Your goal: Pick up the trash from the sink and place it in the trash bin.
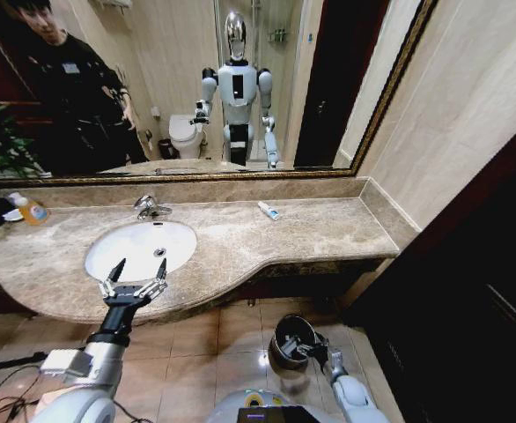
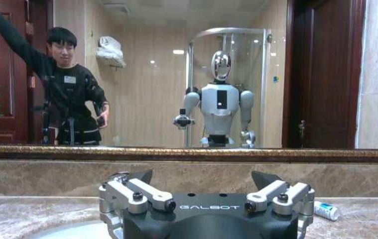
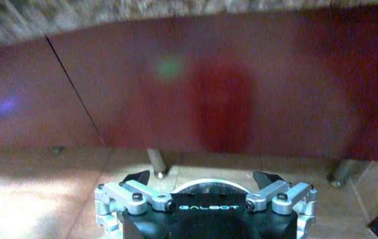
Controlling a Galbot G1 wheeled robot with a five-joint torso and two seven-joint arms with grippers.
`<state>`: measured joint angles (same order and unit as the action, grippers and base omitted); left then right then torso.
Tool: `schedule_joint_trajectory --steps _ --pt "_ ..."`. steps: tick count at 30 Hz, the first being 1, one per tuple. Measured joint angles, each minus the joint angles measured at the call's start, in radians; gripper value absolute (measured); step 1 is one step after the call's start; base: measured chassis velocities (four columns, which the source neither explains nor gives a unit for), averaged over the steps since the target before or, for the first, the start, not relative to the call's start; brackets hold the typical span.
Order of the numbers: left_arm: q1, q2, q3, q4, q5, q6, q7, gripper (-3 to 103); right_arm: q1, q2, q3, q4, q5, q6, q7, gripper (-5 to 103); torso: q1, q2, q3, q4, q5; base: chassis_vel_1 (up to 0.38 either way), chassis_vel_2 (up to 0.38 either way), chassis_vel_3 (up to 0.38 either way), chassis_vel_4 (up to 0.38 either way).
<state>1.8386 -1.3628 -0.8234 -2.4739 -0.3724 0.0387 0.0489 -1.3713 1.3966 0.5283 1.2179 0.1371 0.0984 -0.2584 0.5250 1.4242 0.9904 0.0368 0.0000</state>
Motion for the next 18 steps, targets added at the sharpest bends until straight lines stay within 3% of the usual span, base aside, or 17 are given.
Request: schedule_joint_trajectory --steps 8,18 --pt "0.0 0.0 0.0 0.0 0.0 0.0 0.0 100 -0.087 -0.025 -0.003 0.221 0.081 -0.015 -0.001 100 0.0 0.0 0.0 -0.0001 -0.0002 0.0 0.0 0.0 0.0" --pt "0.0 0.0 0.0 0.0 0.0 0.0 0.0 100 -0.13 -0.063 0.003 0.443 0.094 0.012 0.022 100 0.0 0.0 0.0 -0.0001 -0.0001 0.0 0.0 0.0 0.0"
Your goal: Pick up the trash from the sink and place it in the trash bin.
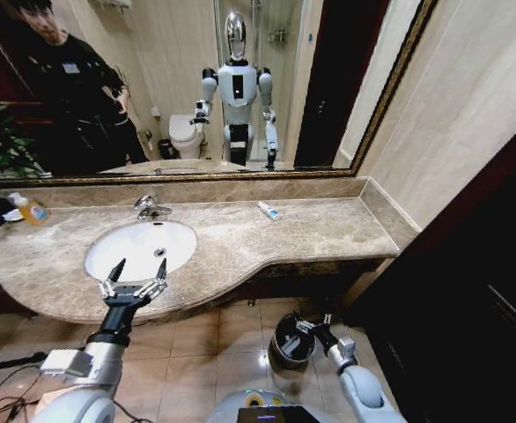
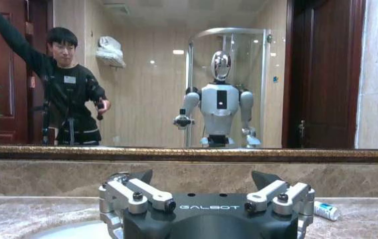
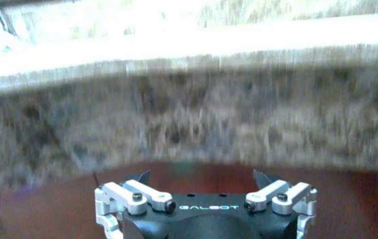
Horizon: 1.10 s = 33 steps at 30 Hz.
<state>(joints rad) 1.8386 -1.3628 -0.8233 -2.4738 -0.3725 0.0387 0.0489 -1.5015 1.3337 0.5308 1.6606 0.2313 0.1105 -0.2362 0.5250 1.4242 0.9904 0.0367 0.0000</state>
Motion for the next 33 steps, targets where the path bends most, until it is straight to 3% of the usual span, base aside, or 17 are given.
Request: schedule_joint_trajectory --steps 5,15,33 --pt "0.0 0.0 0.0 0.0 0.0 0.0 0.0 100 0.016 0.001 0.009 0.081 0.017 -0.039 0.007 100 0.0 0.0 0.0 0.0 0.0 0.0 0.0 0.0 0.0" --pt "0.0 0.0 0.0 0.0 0.0 0.0 0.0 100 0.182 0.01 -0.017 0.187 0.03 -0.222 0.038 100 0.0 0.0 0.0 0.0001 0.0 0.0 0.0 0.0 0.0" --pt "0.0 0.0 0.0 0.0 0.0 0.0 0.0 100 0.436 -0.02 -0.112 0.083 -0.005 -0.32 0.041 100 0.0 0.0 0.0 0.0001 0.0 0.0 0.0 0.0 0.0"
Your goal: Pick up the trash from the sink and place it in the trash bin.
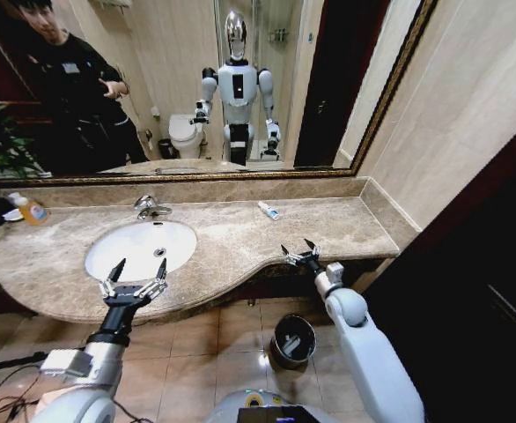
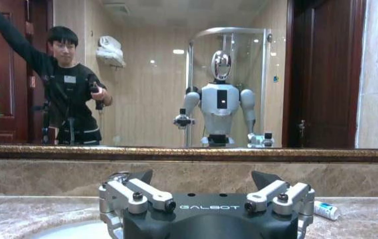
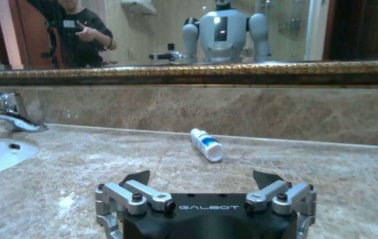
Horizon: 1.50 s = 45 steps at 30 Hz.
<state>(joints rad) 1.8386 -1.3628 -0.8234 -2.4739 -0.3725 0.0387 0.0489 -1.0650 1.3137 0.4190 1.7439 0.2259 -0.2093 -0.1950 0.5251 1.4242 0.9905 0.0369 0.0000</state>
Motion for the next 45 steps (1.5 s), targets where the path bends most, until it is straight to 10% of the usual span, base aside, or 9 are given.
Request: schedule_joint_trajectory --steps 45 --pt "0.0 0.0 0.0 0.0 0.0 0.0 0.0 100 0.598 0.047 -0.231 -0.693 0.073 0.045 -0.095 100 0.0 0.0 0.0 0.0 -0.0001 0.0 0.0 0.0 0.0"
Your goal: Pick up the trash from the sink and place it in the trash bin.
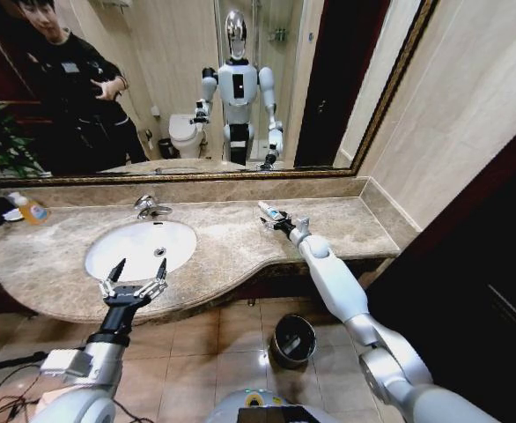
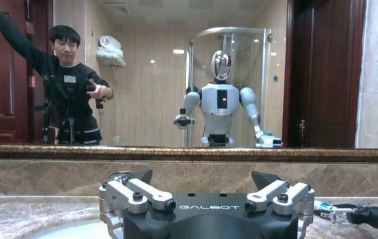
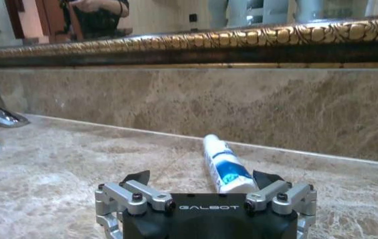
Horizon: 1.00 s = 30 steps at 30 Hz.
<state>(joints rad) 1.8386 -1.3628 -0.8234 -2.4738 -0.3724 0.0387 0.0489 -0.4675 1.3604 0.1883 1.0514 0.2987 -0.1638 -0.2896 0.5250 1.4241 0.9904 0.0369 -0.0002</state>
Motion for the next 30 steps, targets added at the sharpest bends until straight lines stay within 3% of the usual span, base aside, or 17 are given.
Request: schedule_joint_trajectory --steps 8,10,11,15,18,19,21,22,26,28,30 --pt "0.0 0.0 0.0 0.0 0.0 0.0 0.0 100 0.021 -0.001 0.004 -0.047 0.001 0.004 -0.003 102 0.0 0.0 0.0 0.0 0.0001 0.0 0.0 0.0 0.0" --pt "0.0 0.0 0.0 0.0 0.0 0.0 0.0 100 0.022 -0.004 0.009 -0.05 0.002 0.006 -0.002 99 0.0 0.0 0.0 -0.0001 0.0001 0.0 0.0 0.0 0.0" --pt "0.0 0.0 0.0 0.0 0.0 0.0 0.0 100 0.022 -0.007 0.009 -0.053 0.002 0.008 0.001 91 0.0 0.0 0.0 -0.0001 0.0001 0.0 0.0 0.0 0.0" --pt "0.0 0.0 0.0 0.0 0.0 0.0 0.0 100 0.021 -0.012 0.01 -0.056 0.001 0.015 0.004 88 0.0 0.0 0.0 -0.0001 0.0001 0.0 0.0 0.0 0.0" --pt "0.0 0.0 0.0 0.0 0.0 0.0 0.0 100 0.018 -0.014 0.012 -0.056 0.0 0.017 0.004 80 0.0 0.0 0.0 -0.0001 0.0001 0.0 0.0 0.0 0.0" --pt "0.0 0.0 0.0 0.0 0.0 0.0 0.0 100 0.017 -0.015 0.013 -0.055 0.0 0.017 0.004 72 0.0 0.0 0.0 -0.0001 0.0001 0.0 0.0 0.0 0.0" --pt "0.0 0.0 0.0 0.0 0.0 0.0 0.0 100 0.016 -0.015 0.014 -0.054 -0.001 0.017 0.004 72 0.0 0.0 0.0 -0.0001 0.0001 0.0 0.0 0.0 0.0" --pt "0.0 0.0 0.0 0.0 0.0 0.0 0.0 100 0.014 -0.015 0.014 -0.051 -0.001 0.017 0.004 64 0.0 0.0 0.0 -0.0001 0.0001 0.0 0.0 0.0 0.0" --pt "0.0 0.0 0.0 0.0 0.0 0.0 0.0 100 0.011 -0.016 0.014 -0.047 -0.001 0.017 0.004 52 0.0 0.0 0.0 0.0 0.0002 0.0 0.0 0.0 0.0" --pt "0.0 0.0 0.0 0.0 0.0 0.0 0.0 100 0.01 -0.018 0.014 -0.046 -0.001 0.017 0.004 52 0.0 0.0 0.0 0.0 0.0001 0.0 0.0 0.0 0.0" --pt "0.0 0.0 0.0 0.0 0.0 0.0 0.0 100 0.007 -0.022 0.014 -0.042 -0.001 0.017 0.004 44 0.0 0.0 0.0 -0.0001 0.0001 0.0 0.0 0.0 0.0"
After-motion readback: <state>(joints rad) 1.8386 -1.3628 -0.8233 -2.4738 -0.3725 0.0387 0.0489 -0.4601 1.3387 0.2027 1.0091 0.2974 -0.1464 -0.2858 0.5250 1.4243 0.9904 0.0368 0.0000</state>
